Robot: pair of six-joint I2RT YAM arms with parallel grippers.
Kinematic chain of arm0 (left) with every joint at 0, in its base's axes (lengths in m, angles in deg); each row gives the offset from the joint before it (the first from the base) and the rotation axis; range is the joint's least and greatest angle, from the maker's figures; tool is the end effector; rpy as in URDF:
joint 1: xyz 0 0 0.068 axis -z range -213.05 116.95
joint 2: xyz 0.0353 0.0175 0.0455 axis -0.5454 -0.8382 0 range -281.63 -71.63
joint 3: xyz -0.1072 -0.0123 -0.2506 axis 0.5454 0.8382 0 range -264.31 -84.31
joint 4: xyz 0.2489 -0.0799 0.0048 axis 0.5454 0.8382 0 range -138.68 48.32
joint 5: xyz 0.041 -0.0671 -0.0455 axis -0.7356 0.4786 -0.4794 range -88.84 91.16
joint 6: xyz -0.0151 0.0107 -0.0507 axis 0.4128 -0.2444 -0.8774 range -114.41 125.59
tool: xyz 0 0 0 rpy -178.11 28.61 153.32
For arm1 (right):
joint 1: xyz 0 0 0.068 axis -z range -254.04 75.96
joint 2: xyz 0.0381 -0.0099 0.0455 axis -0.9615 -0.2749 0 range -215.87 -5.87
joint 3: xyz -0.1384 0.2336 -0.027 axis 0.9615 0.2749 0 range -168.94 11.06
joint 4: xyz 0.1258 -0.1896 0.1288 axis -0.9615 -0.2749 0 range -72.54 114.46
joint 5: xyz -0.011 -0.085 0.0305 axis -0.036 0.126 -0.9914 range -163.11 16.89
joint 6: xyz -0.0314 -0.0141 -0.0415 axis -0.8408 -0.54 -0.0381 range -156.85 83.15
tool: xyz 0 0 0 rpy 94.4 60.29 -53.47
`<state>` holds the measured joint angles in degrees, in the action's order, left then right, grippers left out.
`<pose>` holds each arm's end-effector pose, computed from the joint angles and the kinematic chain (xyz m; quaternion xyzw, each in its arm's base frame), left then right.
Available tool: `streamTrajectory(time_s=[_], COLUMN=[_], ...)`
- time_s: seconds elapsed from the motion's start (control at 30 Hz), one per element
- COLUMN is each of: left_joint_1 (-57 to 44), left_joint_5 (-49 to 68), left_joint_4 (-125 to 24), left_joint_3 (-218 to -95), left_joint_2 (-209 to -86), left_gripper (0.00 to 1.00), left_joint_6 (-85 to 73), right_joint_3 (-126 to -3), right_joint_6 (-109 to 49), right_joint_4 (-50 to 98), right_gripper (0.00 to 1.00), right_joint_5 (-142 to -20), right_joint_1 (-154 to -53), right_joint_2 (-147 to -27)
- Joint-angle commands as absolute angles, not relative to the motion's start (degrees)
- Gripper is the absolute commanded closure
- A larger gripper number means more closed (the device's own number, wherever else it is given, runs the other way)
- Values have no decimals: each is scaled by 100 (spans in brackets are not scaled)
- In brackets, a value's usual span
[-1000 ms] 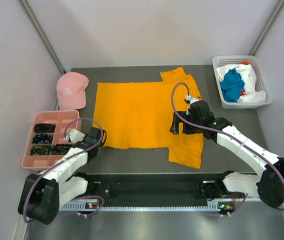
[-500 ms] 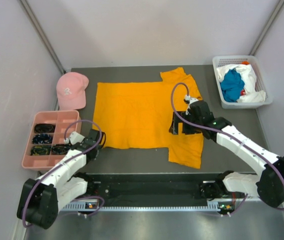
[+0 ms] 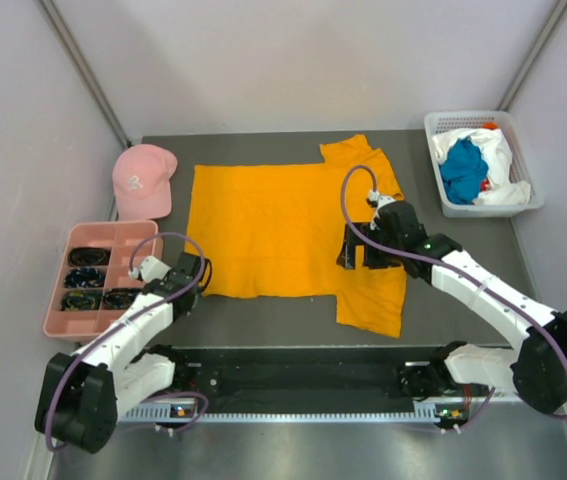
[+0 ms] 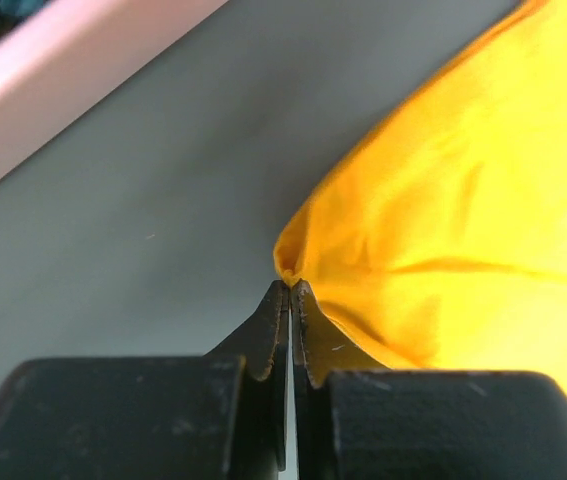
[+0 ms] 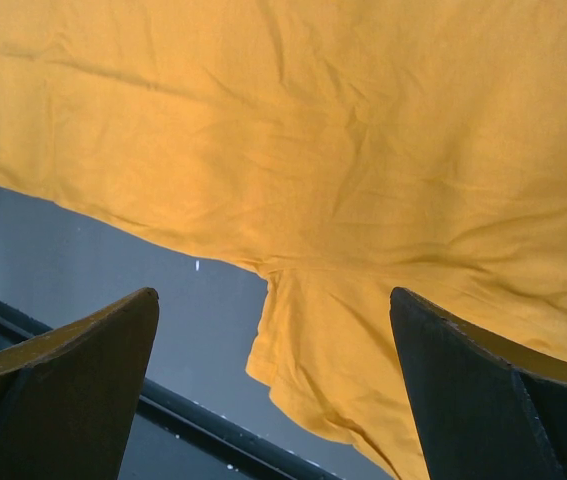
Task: Fold and stack the t-shirts
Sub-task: Grap the side of the flattened tshirt closest away from the robot with both arms
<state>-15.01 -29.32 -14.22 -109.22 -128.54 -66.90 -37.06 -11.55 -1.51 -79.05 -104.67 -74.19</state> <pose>0.1550 -0.0314 0.1598 -0.4798 0.8154 0.0413 0.3214 0.2124 0.1299 0.2517 -0.0624 0.9246 0.2172 0.3067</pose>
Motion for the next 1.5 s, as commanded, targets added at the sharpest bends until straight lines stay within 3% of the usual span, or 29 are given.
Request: streamTrajectory(time_s=[0.0,0.3,0.9,1.47], left_joint_1=[-1503,-1503,-1503,-1503], left_joint_5=[-3127,-3021,-2398,-2116], left_joint_4=[-1519,-1922,-3057,-3444], left_joint_3=[-11551,-12149,-12404,-12229], left_joint_2=[-13025,-13420,-14291,-14388], left_gripper=[100,100,100,100], left_joint_6=[-6174,-5479,-4811,-4749], right_joint_3=[-3886,-3667,-2410,-1936], right_joint_6=[-1110,-776,1658,3390], right_joint_4=[73,-163,-2571,-2994], right_gripper=[1,1,1,1], right_joint_5=[-7962,-7558,-5475,-4745], right_joint_1=[-10542,-10533,-10665,-12159], right_joint_2=[-7504,-7373,-4965,-5580])
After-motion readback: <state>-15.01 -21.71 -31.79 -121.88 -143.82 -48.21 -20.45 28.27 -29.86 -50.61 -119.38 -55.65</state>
